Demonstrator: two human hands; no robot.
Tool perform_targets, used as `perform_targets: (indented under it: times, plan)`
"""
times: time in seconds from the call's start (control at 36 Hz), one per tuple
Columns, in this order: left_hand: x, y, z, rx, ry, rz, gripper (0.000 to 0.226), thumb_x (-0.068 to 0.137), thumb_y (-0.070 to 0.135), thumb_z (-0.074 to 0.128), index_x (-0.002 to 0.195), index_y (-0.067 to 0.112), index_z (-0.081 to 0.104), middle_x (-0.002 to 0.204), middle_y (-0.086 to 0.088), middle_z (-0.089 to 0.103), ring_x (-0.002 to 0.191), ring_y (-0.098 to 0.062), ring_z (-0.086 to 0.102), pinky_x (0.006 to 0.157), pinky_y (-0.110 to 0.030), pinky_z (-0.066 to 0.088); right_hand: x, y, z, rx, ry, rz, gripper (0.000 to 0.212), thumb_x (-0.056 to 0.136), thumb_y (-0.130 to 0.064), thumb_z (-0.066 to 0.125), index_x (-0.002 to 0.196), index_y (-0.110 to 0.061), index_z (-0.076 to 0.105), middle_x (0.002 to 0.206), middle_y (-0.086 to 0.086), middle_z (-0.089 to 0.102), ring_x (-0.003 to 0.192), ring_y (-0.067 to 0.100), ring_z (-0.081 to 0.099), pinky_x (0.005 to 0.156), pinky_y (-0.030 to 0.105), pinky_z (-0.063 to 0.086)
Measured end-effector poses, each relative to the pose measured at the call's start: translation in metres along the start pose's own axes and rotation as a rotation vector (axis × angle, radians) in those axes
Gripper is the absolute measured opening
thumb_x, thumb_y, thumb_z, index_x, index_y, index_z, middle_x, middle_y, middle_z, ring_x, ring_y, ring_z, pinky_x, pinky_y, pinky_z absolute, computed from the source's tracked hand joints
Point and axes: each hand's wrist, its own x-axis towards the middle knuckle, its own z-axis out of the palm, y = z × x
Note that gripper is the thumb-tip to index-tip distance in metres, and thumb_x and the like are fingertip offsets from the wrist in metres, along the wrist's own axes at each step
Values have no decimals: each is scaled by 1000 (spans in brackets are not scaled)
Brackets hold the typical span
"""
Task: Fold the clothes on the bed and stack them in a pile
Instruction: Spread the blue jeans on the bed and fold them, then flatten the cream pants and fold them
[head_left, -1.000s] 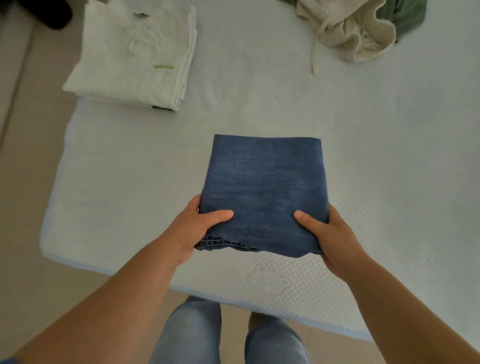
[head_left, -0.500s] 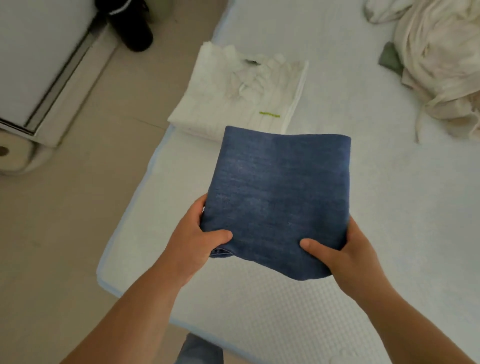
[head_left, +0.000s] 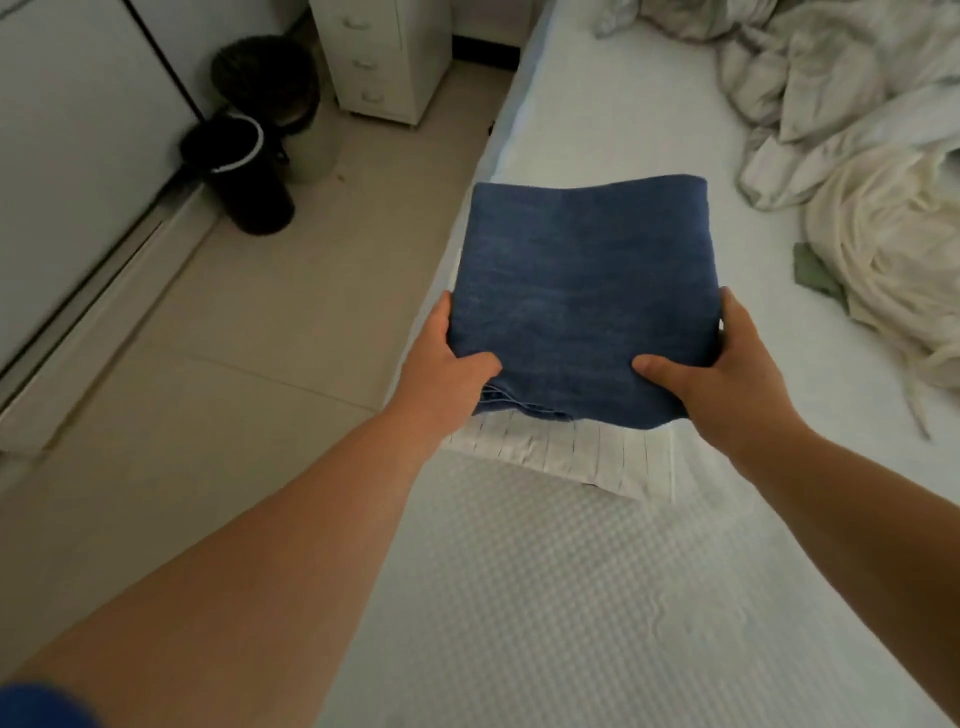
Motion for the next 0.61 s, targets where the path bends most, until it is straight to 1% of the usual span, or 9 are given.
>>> perform_targets:
  times: [0.06, 0.11, 0.19, 0.25, 0.31, 0.39, 0.42, 0.47, 0.61]
  plan:
    - [15, -23, 4, 10, 29, -46, 58, 78, 5, 61, 114, 49, 46, 100, 25, 57, 92, -2, 60, 76, -20, 47, 10, 15, 11, -60, -8, 81, 94, 75, -29, 77, 146, -35, 17, 136, -7, 47, 103, 13, 52, 64, 17, 44]
    - [24, -42, 9, 115, 46, -107, 63, 83, 8, 61, 136, 32, 38, 104, 19, 50, 85, 1, 54, 66, -8, 40, 14, 34, 23, -152, -40, 158, 98, 80, -30, 73, 149, -36, 4, 143, 0, 40, 114, 22, 50, 75, 22, 43]
    - [26, -58, 15, 298, 61, -80, 63, 86, 8, 54, 141, 29, 31, 103, 16, 52, 76, 2, 50, 51, -6, 37, 9, 53, 37, -316, -35, 177, 83, 88, -37, 62, 148, -38, 5, 148, 3, 29, 130, 24, 39, 92, 32, 40]
    - [24, -61, 17, 356, 63, -47, 72, 88, 7, 50, 147, 33, 19, 110, 14, 47, 80, -4, 54, 54, -9, 41, 1, 61, 47, -476, -18, 96, 65, 94, -39, 47, 148, -40, 11, 155, 0, 10, 139, 22, 22, 107, 35, 30]
    - [19, -63, 17, 435, 62, -25, 78, 88, 6, 49, 148, 37, 10, 118, 7, 43, 83, -12, 57, 61, -19, 48, -8, 68, 53, -635, -24, 13, 53, 97, -41, 34, 147, -38, 17, 157, 0, -5, 144, 22, 3, 115, 36, 11]
    - [8, -62, 18, 725, 67, 1, 71, 90, 10, 48, 147, 39, 17, 146, -8, 24, 117, -24, 46, 90, -33, 44, -12, 79, 49, -785, -102, 20, 51, 98, -47, 19, 148, -39, 13, 156, 2, -18, 144, 21, -14, 115, 35, -5]
    - [6, -63, 19, 867, 62, 13, 64, 92, 14, 47, 146, 40, 21, 154, -7, 12, 132, -26, 32, 101, -36, 36, -10, 82, 47, -808, -139, 35, 51, 98, -48, 16, 148, -39, 10, 156, 2, -21, 143, 21, -16, 115, 36, -5]
    - [4, -65, 22, 1084, -3, 4, 53, 97, 26, 40, 146, 39, 22, 158, -6, 0, 141, -25, 16, 109, -41, 26, -4, 84, 42, -815, -214, 68, 52, 97, -50, 14, 148, -40, 8, 155, 0, -23, 143, 21, -15, 117, 37, -4]
    - [9, -60, 26, 1106, -167, -211, 54, 99, 30, 26, 147, 41, 5, 158, -1, -7, 132, -25, 34, 102, -42, 34, 5, 77, 36, -680, -320, 145, 54, 97, -52, 21, 148, -37, 12, 156, -2, -19, 145, 21, 3, 116, 35, 10]
